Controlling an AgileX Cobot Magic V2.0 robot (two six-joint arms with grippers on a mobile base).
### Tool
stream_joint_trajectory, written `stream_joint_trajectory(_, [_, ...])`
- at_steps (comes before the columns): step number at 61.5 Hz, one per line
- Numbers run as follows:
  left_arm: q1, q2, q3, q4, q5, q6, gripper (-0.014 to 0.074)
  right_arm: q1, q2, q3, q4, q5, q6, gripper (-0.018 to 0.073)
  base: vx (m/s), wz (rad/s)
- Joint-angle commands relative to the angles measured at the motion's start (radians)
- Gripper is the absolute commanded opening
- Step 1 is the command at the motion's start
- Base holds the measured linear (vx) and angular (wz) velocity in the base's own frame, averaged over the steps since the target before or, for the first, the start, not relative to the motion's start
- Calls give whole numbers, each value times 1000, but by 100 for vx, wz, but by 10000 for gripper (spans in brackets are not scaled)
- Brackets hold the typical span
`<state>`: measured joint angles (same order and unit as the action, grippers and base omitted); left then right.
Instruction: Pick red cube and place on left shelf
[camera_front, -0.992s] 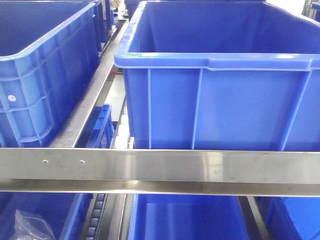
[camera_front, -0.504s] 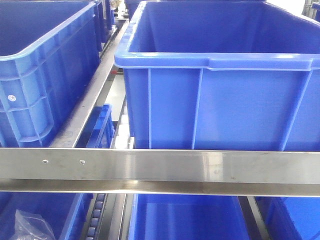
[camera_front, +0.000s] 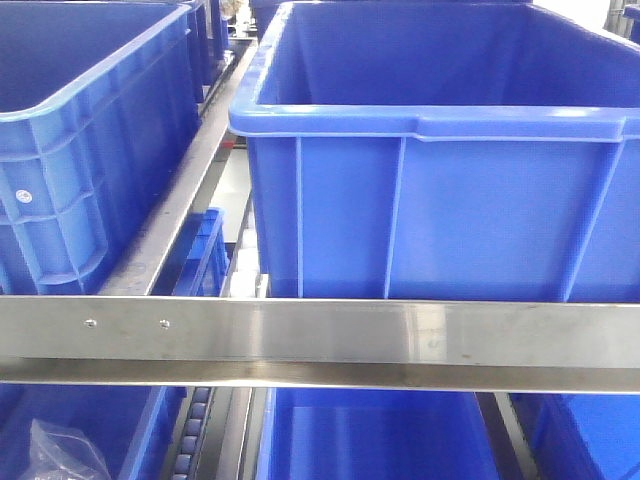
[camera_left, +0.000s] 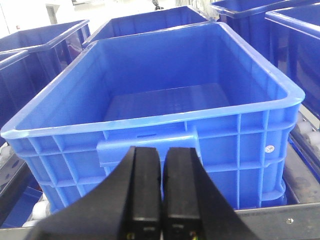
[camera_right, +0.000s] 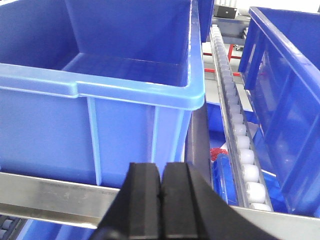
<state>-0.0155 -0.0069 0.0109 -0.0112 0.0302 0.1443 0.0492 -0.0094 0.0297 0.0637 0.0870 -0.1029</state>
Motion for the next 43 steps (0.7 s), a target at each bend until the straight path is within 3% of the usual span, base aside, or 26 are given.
stream_joint_trajectory(1, [-5, 7, 22, -5, -91, 1, 106, -7, -19, -25, -9, -82, -4, 57, 0, 0])
stream_joint_trajectory(43, [-5, 7, 22, -5, -91, 1, 106, -7, -19, -25, -9, -82, -4, 57, 0, 0])
